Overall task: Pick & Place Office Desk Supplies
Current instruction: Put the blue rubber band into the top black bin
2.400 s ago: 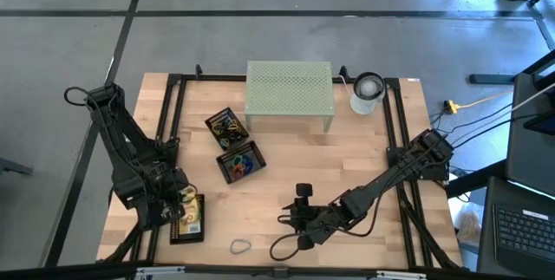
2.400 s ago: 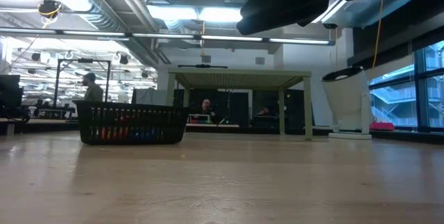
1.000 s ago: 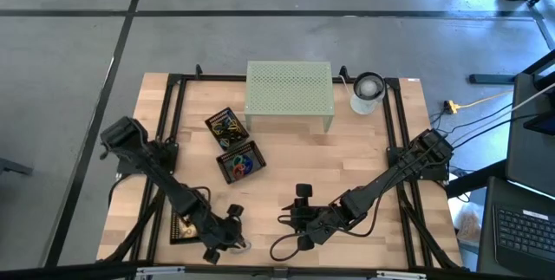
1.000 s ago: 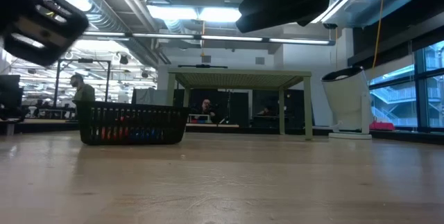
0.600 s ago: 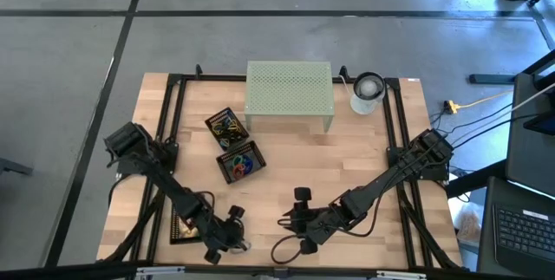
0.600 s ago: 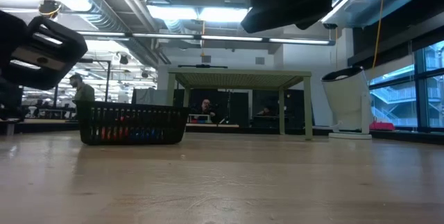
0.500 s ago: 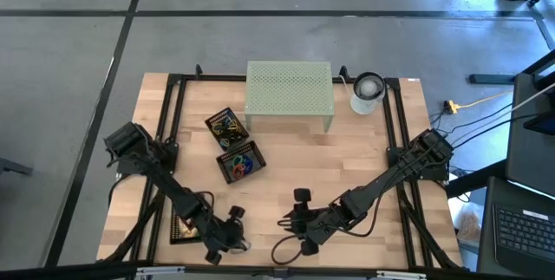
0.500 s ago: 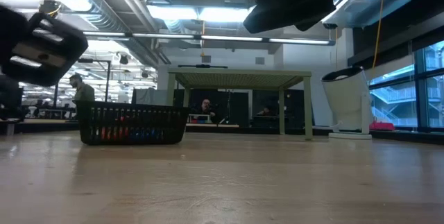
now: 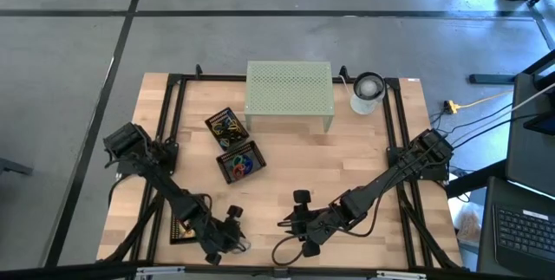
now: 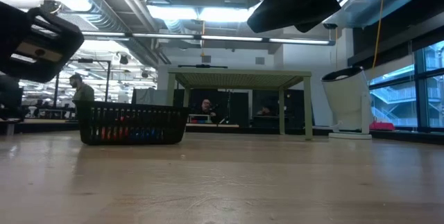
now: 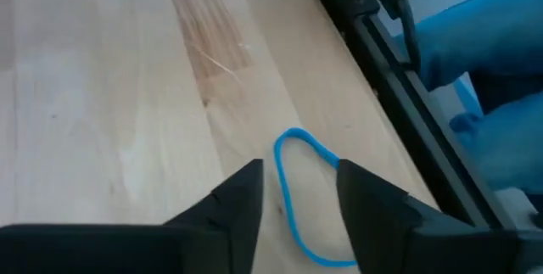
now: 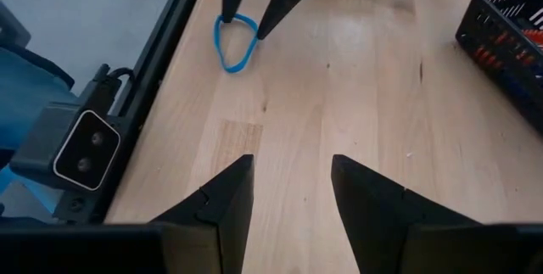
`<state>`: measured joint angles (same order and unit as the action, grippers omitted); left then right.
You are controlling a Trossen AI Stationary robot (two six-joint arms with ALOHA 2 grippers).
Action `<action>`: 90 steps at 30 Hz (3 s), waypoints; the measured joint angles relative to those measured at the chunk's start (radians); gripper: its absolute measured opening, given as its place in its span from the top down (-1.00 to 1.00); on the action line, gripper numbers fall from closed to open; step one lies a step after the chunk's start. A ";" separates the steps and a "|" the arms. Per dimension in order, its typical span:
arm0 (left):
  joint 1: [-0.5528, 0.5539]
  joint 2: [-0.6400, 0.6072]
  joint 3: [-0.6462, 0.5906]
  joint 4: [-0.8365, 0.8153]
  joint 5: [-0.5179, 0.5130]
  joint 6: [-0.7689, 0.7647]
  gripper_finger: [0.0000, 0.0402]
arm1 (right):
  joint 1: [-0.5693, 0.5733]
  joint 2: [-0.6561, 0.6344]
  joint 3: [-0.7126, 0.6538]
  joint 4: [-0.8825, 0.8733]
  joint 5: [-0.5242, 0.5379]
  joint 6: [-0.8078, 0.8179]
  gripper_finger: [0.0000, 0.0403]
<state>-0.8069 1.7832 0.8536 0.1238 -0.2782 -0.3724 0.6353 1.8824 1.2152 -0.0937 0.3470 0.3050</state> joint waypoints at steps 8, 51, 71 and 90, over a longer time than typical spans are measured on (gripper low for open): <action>-0.010 0.000 0.000 0.016 0.001 0.092 -0.16 | 0.000 0.000 0.000 0.000 0.000 0.000 0.18; 0.050 -0.050 -0.002 0.065 -0.096 0.018 0.99 | 0.000 0.000 0.000 0.004 0.001 0.000 0.18; 0.252 -0.597 -0.002 -0.252 -0.758 0.098 0.99 | 0.000 0.000 0.000 0.003 0.001 0.000 0.18; 0.697 -0.633 0.000 -0.662 -0.710 -0.213 0.99 | 0.000 0.000 0.000 0.003 0.001 0.000 0.18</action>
<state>-0.1102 1.1500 0.8532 -0.5384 -0.9884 -0.5858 0.6353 1.8824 1.2148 -0.0902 0.3481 0.3049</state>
